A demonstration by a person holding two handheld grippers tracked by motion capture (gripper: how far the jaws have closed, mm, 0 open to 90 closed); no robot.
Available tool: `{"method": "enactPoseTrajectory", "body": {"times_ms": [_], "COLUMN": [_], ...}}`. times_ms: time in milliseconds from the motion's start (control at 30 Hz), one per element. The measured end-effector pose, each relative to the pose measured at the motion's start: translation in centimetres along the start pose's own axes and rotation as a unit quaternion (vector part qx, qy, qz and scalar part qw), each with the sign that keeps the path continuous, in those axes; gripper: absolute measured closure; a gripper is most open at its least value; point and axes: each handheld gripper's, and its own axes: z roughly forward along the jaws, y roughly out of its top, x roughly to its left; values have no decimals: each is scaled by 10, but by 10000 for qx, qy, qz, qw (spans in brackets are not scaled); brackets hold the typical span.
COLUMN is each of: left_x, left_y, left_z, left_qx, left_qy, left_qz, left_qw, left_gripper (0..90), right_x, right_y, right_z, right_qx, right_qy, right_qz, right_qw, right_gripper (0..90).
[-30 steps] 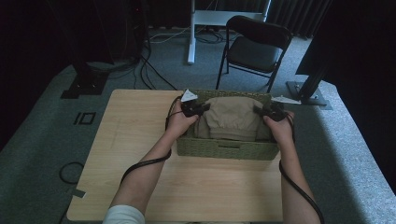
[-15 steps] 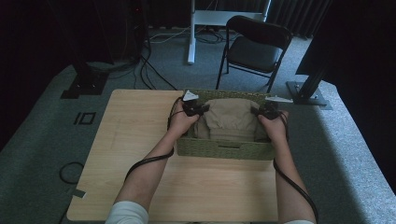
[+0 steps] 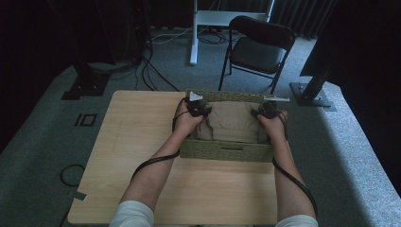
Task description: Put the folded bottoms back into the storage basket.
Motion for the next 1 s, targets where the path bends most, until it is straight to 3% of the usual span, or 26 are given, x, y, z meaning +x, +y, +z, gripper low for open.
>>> {"method": "enactPoseTrajectory", "body": {"times_ms": [67,100,133,200,267,400,467,600,700,767,833,1000], "left_x": [-1,-2,-3,-2,-2,-5,-8,-16,-22,-25,-26,-27], "left_y": [0,1,0,0,-1,1,3,6,9,12,16,23], "left_z": [4,6,7,9,10,8,6,1,-2,-6,-10,-25], "left_qx": [55,73,57,152,252,221,180,218,340,352,315,83], "left_qy": [200,370,403,325,247,-11,-173,-422,-417,-419,-429,-462], "left_qz": [103,159,176,88,75,-12,-16,7,269,330,288,156], "left_qw": [9997,9992,9990,9993,9993,9998,9997,9989,9982,9980,9982,9988], "left_gripper": [560,484,397,367,311,283,280,258,257,252,210,208], "right_x": [-1,-1,-2,-1,1,1,1,3,6,8,11,16], "right_y": [0,-1,-1,-1,0,3,5,8,9,10,12,16], "right_z": [4,5,7,8,8,5,1,-7,-10,-13,-16,-26], "right_qx": [39,44,78,99,20,-227,-208,-263,-273,-270,-271,-369], "right_qy": [-45,-60,-47,-113,-143,4,25,108,137,176,181,241], "right_qz": [4,22,15,-116,-186,-73,48,-23,-52,-102,-200,-307], "right_qw": [10000,10000,10000,9998,9997,9997,9998,9996,9995,9994,9993,9986], "right_gripper": [526,476,454,455,352,248,221,210,184,172,146,128]}}
